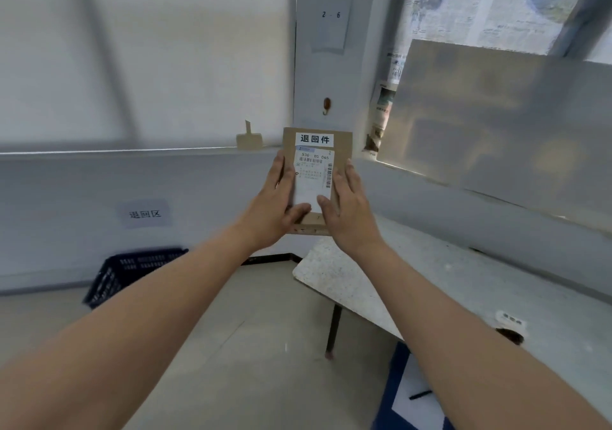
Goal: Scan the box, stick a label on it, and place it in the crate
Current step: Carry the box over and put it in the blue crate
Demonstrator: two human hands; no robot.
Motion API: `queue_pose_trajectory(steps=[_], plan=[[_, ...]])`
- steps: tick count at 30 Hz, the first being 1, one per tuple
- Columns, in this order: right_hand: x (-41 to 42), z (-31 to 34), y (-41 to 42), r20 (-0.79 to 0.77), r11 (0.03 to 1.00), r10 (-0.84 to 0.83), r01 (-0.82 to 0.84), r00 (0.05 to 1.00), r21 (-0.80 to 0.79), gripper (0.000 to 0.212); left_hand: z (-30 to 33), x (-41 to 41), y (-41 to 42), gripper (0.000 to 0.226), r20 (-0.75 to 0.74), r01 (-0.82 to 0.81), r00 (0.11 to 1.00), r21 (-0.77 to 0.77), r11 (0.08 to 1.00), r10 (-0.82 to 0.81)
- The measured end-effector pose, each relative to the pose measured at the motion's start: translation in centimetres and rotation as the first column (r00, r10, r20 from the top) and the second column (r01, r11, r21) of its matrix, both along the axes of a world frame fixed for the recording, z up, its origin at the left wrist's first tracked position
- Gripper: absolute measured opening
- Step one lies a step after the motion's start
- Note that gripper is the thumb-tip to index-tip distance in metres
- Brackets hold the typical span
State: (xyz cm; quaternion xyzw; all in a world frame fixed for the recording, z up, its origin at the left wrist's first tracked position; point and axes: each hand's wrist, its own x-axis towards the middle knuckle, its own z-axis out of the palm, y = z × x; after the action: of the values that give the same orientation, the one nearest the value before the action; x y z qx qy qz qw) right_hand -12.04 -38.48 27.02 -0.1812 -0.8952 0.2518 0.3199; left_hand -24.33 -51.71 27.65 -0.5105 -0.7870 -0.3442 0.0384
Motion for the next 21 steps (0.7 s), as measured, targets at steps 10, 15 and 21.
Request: queue_pose_trajectory(steps=[10, 15, 21], plan=[[-13.5, -2.1, -13.2, 0.047, 0.985, 0.160, -0.157, 0.986, -0.071, 0.061, -2.5, -12.2, -15.1, 0.088, 0.011, -0.136, 0.991, -0.035, 0.990, 0.137], [-19.8, -3.6, -16.6, 0.069, 0.963, 0.256, -0.248, 0.964, -0.108, 0.061, -4.1, -17.1, -19.8, 0.086, 0.045, -0.210, 0.976, -0.063, 0.976, 0.213], [-28.4, -6.6, -18.3, 0.096, 0.928, 0.360, -0.346, 0.928, -0.140, 0.061, -6.4, -24.2, -23.1, 0.089, 0.075, -0.263, 0.959, -0.135, 0.955, 0.274]])
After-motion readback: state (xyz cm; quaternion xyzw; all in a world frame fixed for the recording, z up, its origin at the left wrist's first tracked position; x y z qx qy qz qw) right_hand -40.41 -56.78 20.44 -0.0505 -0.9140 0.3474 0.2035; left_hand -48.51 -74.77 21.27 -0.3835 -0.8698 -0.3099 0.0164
